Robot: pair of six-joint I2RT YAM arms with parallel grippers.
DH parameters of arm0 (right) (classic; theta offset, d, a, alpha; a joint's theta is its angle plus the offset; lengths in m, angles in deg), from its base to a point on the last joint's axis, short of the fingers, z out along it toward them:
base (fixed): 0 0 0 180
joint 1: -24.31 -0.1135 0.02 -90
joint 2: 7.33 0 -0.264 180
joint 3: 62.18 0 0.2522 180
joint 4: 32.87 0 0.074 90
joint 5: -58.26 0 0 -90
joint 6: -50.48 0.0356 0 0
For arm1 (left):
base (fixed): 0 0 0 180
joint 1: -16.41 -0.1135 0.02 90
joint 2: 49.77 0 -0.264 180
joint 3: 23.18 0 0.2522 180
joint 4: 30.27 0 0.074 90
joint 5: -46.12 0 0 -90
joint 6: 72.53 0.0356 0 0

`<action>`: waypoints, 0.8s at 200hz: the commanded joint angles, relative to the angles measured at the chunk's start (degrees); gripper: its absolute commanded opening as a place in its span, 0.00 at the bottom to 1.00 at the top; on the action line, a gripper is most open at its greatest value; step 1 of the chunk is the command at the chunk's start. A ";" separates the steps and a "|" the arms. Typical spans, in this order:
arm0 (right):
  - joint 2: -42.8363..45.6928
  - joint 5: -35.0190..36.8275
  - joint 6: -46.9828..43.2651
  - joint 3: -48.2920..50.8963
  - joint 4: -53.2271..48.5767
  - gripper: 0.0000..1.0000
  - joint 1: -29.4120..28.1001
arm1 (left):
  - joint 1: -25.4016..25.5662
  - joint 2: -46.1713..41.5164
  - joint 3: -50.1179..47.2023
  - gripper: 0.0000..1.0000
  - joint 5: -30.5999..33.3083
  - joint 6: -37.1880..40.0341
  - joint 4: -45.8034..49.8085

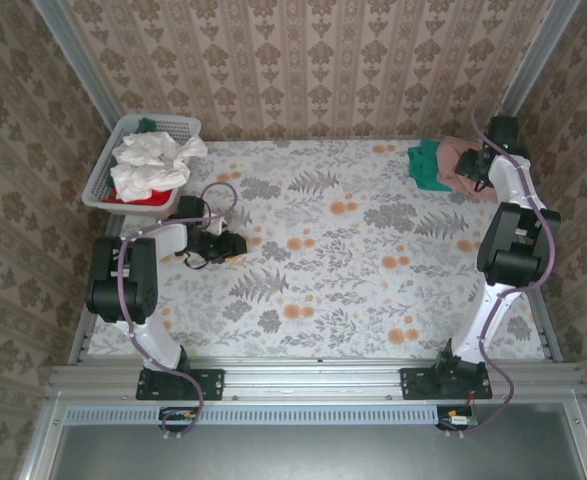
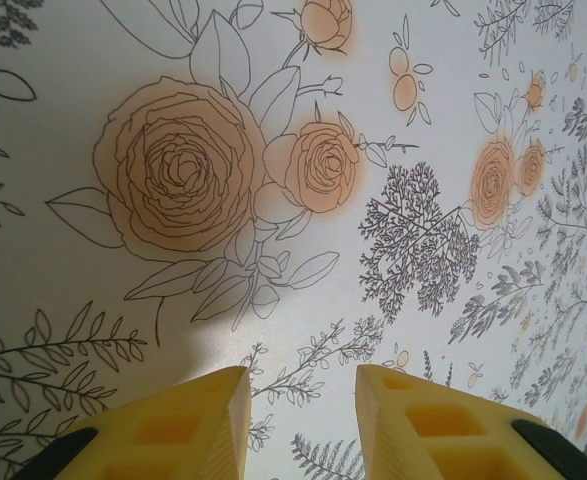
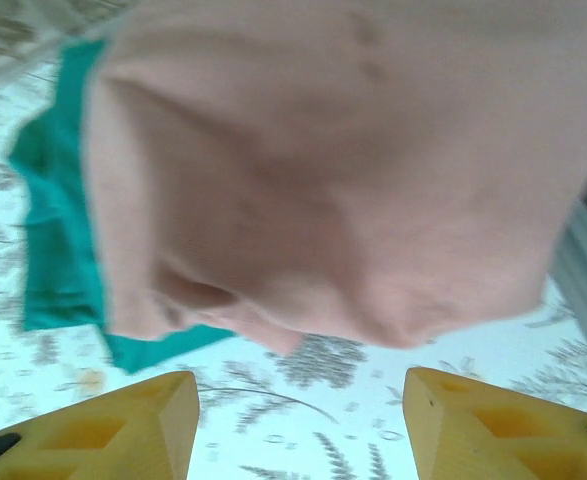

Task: Fold and stack the t-shirts

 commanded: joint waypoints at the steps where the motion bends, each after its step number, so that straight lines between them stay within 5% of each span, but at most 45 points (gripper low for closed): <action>1: -3.02 6.09 -1.60 -0.36 -0.34 0.58 -0.68 | -0.54 -1.07 0.65 0.34 -1.86 1.68 1.14; 117: -17.95 15.87 -16.07 -16.32 -5.24 0.63 -5.59 | -0.61 -1.15 0.70 0.34 -1.53 2.16 1.39; 160: -21.54 15.87 -17.98 -19.92 -7.42 0.57 -5.26 | -0.63 -1.06 0.65 0.34 -1.61 2.12 1.49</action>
